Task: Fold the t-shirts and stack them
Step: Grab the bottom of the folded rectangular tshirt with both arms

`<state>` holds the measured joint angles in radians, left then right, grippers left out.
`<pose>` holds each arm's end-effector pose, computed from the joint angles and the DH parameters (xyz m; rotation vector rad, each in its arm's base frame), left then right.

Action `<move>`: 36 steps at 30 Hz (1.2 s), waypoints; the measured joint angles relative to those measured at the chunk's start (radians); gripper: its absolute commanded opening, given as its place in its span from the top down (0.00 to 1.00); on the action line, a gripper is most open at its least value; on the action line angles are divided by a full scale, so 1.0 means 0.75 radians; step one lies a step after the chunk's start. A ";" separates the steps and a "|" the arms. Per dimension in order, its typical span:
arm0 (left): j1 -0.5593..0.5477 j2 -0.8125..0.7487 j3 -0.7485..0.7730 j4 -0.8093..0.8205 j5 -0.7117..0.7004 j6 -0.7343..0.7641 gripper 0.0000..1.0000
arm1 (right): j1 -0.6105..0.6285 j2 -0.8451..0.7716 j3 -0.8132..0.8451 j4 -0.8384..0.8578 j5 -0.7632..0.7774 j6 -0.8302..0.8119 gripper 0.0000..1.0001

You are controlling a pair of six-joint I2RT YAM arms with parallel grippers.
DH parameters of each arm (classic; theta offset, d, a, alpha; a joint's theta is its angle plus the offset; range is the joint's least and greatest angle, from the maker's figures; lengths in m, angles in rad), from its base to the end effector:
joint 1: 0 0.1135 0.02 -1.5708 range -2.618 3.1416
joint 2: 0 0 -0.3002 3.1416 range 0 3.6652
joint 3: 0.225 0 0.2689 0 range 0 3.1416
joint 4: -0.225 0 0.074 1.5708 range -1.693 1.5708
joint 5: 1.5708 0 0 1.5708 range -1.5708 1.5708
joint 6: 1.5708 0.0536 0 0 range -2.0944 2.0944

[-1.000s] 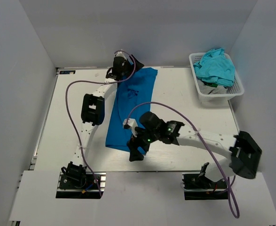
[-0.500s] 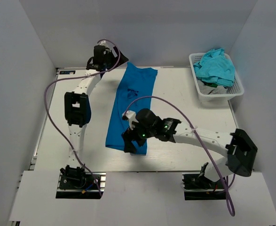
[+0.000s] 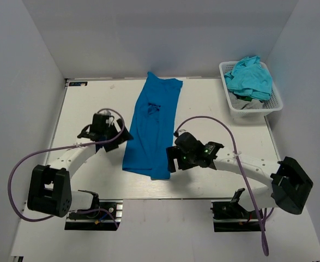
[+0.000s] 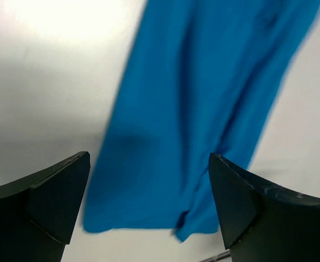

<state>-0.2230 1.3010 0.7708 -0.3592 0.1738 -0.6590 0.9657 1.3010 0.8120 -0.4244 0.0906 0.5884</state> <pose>0.2674 -0.0702 0.2236 -0.4719 2.4924 -0.5834 0.1618 0.2254 0.2318 -0.4414 2.5231 0.5297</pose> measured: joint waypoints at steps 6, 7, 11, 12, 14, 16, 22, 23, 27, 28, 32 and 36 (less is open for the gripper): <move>0.006 0.008 -0.182 -0.057 0.022 -0.030 0.00 | -0.030 0.217 0.021 0.001 -0.031 0.010 0.19; 0.006 0.007 -0.187 -0.059 0.022 -0.030 0.00 | -0.031 0.249 0.030 0.002 -0.036 0.008 0.19; 0.006 -0.002 -0.192 -0.057 0.015 -0.026 0.00 | -0.031 0.372 0.110 -0.018 -0.060 -0.002 0.21; 0.005 -0.004 -0.192 -0.057 0.009 -0.025 0.00 | -0.030 0.402 0.136 -0.019 -0.067 -0.006 0.21; 0.005 -0.007 -0.202 -0.053 -0.004 -0.024 0.00 | -0.025 0.463 0.199 -0.036 -0.085 -0.022 0.23; 0.004 -0.014 -0.235 -0.038 -0.006 -0.025 0.00 | -0.016 0.509 0.251 -0.040 -0.102 -0.031 0.30; 0.004 -0.116 -0.332 0.038 -0.001 -0.033 0.02 | 0.033 0.600 0.356 -0.100 -0.124 -0.038 0.43; 0.002 -0.133 -0.350 0.058 0.006 -0.035 0.06 | 0.041 0.614 0.371 -0.111 -0.126 -0.043 0.46; -0.014 -0.164 -0.405 0.115 0.058 -0.042 0.21 | 0.061 0.662 0.428 -0.161 -0.126 -0.034 0.50; -0.021 -0.165 -0.413 0.123 0.069 -0.044 0.24 | 0.064 0.666 0.434 -0.168 -0.126 -0.031 0.52; -0.059 -0.175 -0.448 0.145 0.076 -0.052 0.34 | 0.067 0.667 0.435 -0.184 -0.126 -0.023 0.60; -0.083 -0.183 -0.468 0.149 0.070 -0.064 0.43 | 0.067 0.667 0.434 -0.199 -0.135 -0.020 0.67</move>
<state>-0.2852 1.1637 0.4198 -0.2474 0.2260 -0.7067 1.0157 1.8015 1.1378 -0.5739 -0.0105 0.5735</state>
